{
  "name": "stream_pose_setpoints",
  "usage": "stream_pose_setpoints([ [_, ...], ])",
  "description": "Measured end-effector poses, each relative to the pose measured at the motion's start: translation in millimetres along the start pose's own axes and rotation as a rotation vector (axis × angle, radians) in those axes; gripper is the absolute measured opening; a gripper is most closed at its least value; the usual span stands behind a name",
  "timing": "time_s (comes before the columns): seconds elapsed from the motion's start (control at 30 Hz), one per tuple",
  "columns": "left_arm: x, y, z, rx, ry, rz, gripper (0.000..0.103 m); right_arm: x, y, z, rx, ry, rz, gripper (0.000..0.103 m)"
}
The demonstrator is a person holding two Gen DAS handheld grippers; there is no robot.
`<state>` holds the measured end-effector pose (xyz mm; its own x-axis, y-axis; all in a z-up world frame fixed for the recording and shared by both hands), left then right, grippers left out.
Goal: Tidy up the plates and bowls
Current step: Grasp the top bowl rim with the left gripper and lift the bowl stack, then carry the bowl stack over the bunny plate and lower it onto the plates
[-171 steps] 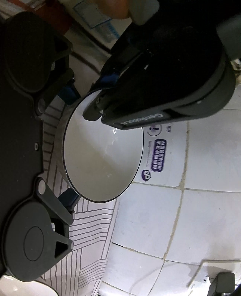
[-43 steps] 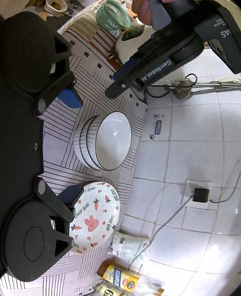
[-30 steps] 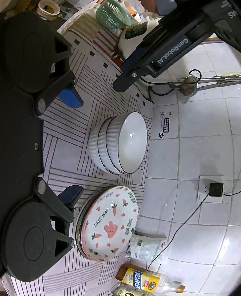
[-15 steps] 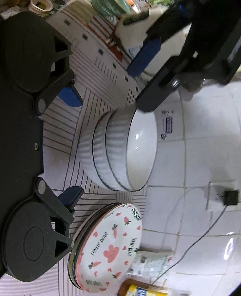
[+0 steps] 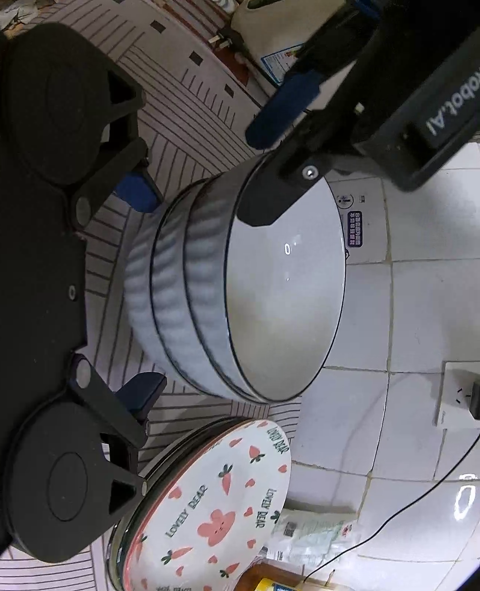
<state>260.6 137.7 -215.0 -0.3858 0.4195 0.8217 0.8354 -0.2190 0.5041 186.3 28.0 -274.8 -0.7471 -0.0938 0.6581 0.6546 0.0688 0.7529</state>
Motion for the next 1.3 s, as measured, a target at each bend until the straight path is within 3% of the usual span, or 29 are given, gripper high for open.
stream_pose_setpoints([
  [0.13,-14,7,22,0.138,-0.090,-0.008,0.057,-8,4,-2,-0.013,0.022,0.010,0.096],
  [0.2,-23,10,34,0.221,-0.157,-0.025,0.041,-12,5,-5,-0.021,0.040,0.012,0.097],
  [0.33,-39,11,51,0.292,-0.186,-0.034,0.035,-15,5,-9,-0.038,0.080,0.013,0.097],
  [0.5,-52,4,48,0.275,-0.201,0.001,0.036,-16,5,-10,-0.035,0.097,0.008,0.097],
  [0.67,-57,2,44,0.295,-0.197,-0.027,0.039,-18,5,-11,-0.032,0.106,-0.004,0.098],
  [0.83,-55,-1,29,0.164,-0.158,-0.037,0.041,-18,5,-10,-0.053,0.104,-0.011,0.098],
  [0.97,-50,-5,32,0.162,-0.158,-0.023,0.041,-15,3,-6,-0.014,0.104,0.002,0.098],
  [1.3,-4,-17,24,0.110,-0.133,-0.054,0.041,19,6,6,-0.049,0.116,-0.053,0.097],
])
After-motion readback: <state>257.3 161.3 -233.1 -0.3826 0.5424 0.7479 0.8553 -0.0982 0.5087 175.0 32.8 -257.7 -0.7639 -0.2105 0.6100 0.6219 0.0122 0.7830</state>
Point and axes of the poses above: each gripper's, at about its wrist camera, not at the fingertips, and x roughly against the way its jaws point, z to its left, y to its top, the point moved 3 cm from there along -x, roughly the way its jaws point, and after that the axes turned 3 degrees about x, right-handed, at the moved point
